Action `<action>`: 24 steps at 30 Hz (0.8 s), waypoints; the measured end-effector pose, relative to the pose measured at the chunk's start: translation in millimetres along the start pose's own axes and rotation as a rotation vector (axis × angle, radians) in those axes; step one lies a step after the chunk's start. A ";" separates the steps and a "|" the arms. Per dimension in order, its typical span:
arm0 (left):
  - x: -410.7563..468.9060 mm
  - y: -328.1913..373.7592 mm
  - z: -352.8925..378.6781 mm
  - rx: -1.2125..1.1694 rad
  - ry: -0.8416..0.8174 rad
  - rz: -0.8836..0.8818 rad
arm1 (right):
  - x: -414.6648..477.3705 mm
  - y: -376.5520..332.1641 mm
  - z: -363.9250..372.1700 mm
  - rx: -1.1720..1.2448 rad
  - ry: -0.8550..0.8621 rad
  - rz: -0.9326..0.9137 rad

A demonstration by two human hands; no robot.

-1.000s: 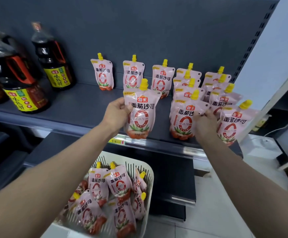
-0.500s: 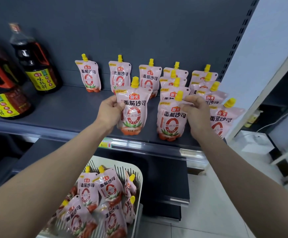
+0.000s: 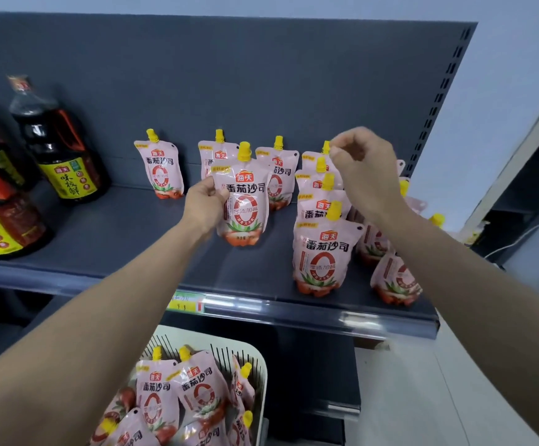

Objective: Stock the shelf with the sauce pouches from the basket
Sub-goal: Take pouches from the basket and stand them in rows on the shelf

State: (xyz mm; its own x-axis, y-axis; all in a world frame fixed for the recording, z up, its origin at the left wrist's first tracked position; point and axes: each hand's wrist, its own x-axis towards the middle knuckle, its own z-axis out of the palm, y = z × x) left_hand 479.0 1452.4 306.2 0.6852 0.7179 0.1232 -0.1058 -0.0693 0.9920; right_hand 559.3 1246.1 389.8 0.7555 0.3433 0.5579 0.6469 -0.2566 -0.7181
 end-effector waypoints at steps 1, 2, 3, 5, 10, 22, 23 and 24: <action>6.9 -1.2 3.6 -0.011 0.000 0.001 | 5.9 -0.9 0.6 -0.034 -0.022 -0.015; 13.7 -2.8 7.4 -0.021 -0.004 0.004 | 10.8 -0.4 1.1 -0.065 -0.040 -0.026; 20.6 -5.3 11.2 -0.028 -0.012 0.006 | 14.8 1.1 1.5 -0.099 -0.059 -0.036; 34.6 -12.0 18.3 -0.040 -0.034 0.001 | 21.6 6.1 1.5 -0.181 -0.107 -0.056; 63.4 -35.1 35.8 -0.060 -0.073 -0.020 | 33.8 27.1 -2.2 -0.405 -0.261 -0.125; 91.9 -69.6 51.8 -0.043 -0.135 -0.064 | 44.8 52.3 -5.6 -0.452 -0.369 -0.133; 93.1 -69.1 52.0 -0.039 -0.143 -0.068 | 44.9 51.7 -6.0 -0.462 -0.377 -0.138; 94.0 -69.1 51.7 -0.030 -0.151 -0.069 | 44.7 50.9 -6.4 -0.473 -0.383 -0.144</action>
State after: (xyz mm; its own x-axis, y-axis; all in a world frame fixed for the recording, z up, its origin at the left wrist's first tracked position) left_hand 588.0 1488.8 250.8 0.7919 0.6077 0.0602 -0.0749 -0.0013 0.9972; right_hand 626.6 1242.6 380.8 0.6233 0.6815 0.3835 0.7815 -0.5258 -0.3358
